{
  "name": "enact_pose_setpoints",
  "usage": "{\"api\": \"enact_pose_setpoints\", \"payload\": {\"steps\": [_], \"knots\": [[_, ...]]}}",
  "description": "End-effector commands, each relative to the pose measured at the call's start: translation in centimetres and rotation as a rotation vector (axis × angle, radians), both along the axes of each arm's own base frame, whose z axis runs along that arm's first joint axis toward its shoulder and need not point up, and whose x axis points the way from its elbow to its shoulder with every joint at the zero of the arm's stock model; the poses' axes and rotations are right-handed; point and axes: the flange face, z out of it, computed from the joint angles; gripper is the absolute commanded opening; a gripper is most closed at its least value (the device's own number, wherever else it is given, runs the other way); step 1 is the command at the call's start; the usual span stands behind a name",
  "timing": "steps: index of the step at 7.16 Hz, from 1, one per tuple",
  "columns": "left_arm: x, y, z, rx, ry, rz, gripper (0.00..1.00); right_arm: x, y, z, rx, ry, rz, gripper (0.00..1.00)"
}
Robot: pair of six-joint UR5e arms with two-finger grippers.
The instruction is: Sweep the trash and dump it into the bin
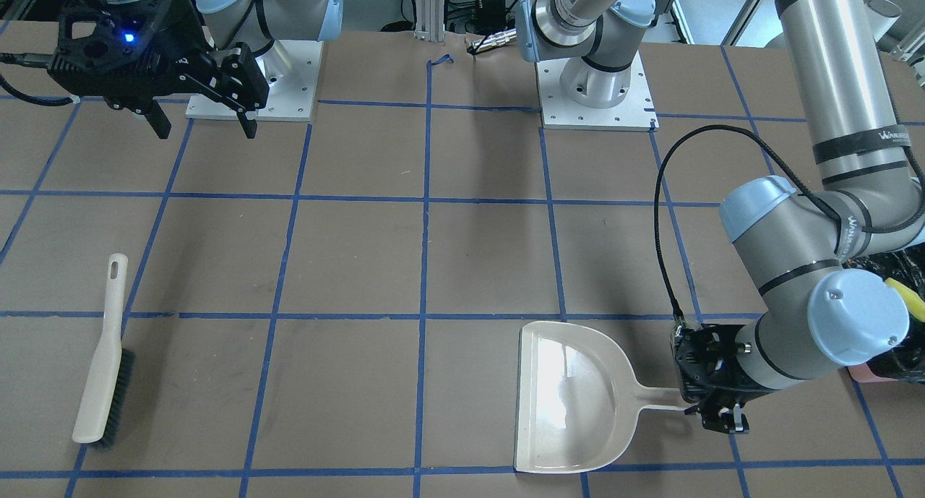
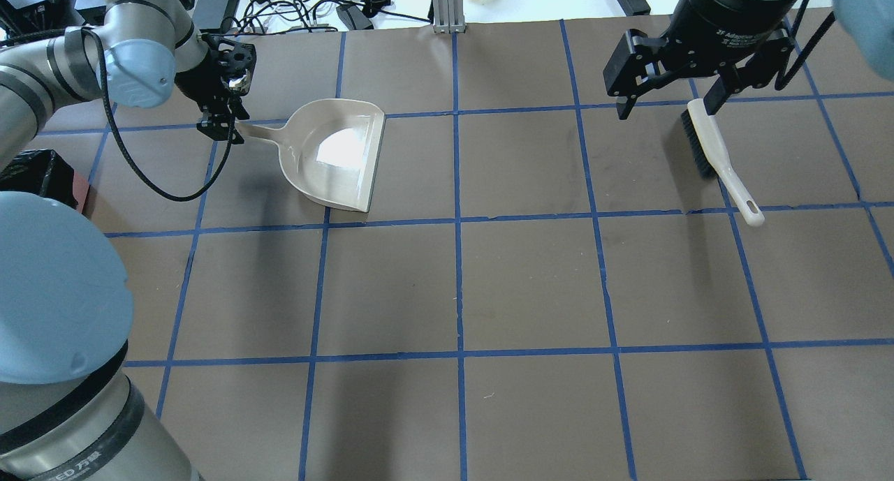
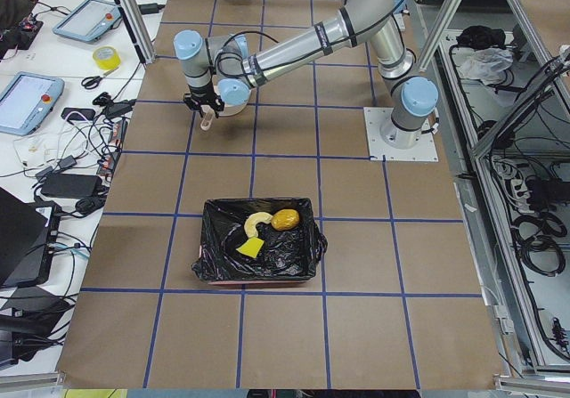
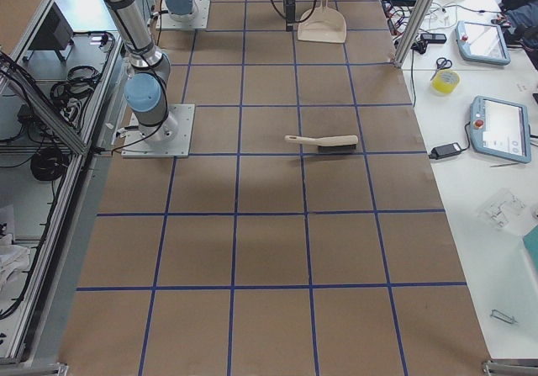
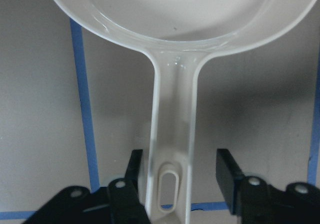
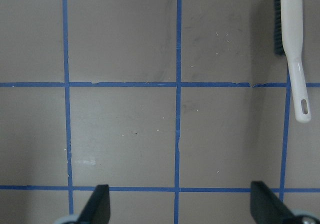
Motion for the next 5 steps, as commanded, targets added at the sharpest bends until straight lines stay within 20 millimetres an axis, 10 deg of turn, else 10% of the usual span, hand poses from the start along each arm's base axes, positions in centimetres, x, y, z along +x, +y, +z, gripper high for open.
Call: {"api": "enact_pose_setpoints", "payload": {"steps": [1,3,5], "knots": [[-1.0,1.3,4.7,-0.008,0.020,0.041,0.59,0.0,0.1,0.0,0.004,0.002,-0.009,1.00],[-1.5,1.8,9.0,0.003,0.019,0.195,0.58,-0.1,0.0,0.0,0.001,0.008,-0.009,1.00],[-6.6,4.4,13.7,0.000,0.018,0.266,0.59,-0.1,0.1,0.0,0.002,0.010,-0.008,1.00]]}}
